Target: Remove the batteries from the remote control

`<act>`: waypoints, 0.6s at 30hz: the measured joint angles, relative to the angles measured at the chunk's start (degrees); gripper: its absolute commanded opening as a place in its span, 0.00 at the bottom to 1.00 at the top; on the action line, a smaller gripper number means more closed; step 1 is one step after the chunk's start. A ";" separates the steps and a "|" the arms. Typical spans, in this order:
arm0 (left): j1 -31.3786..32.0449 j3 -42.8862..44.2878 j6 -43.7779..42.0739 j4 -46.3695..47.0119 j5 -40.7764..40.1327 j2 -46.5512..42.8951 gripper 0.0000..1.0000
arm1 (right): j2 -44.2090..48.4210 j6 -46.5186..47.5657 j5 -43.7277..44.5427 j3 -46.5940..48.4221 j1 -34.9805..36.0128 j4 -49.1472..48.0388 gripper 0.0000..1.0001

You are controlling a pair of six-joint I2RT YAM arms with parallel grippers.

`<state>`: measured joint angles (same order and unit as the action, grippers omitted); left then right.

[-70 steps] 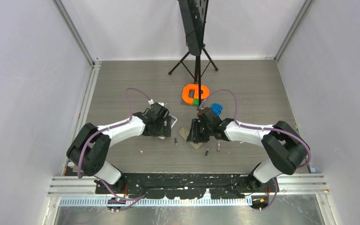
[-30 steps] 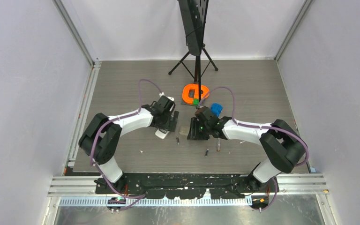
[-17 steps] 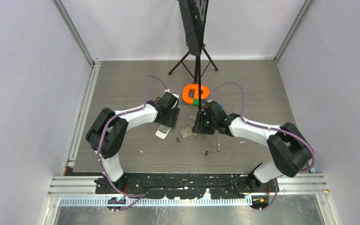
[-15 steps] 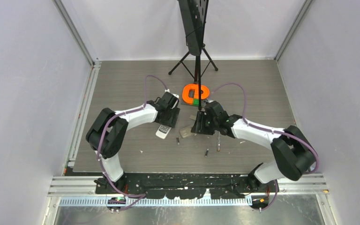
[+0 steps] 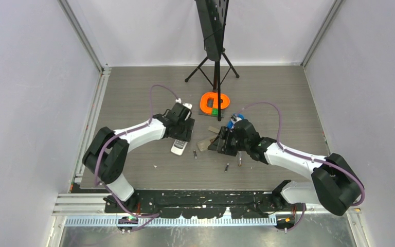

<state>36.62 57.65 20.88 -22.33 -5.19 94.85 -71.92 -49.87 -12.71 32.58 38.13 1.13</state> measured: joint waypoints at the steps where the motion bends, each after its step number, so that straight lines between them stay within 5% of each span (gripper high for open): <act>1: 0.00 -0.22 0.17 0.28 0.26 -0.70 0.17 | 0.00 -0.57 -0.59 -0.55 0.00 -0.87 0.65; 11: -1.01 -3.74 4.94 3.67 6.84 -13.11 0.17 | 0.09 -3.52 -7.54 -3.39 0.00 -11.93 0.78; 18: -1.66 -10.03 13.79 14.88 16.44 -22.67 0.17 | 1.11 -5.66 -12.04 -4.42 0.00 -22.18 0.79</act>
<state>34.96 47.62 34.68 -7.44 11.25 72.18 -70.81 -55.53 -24.75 28.16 38.13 -21.06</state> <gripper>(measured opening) 0.579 0.784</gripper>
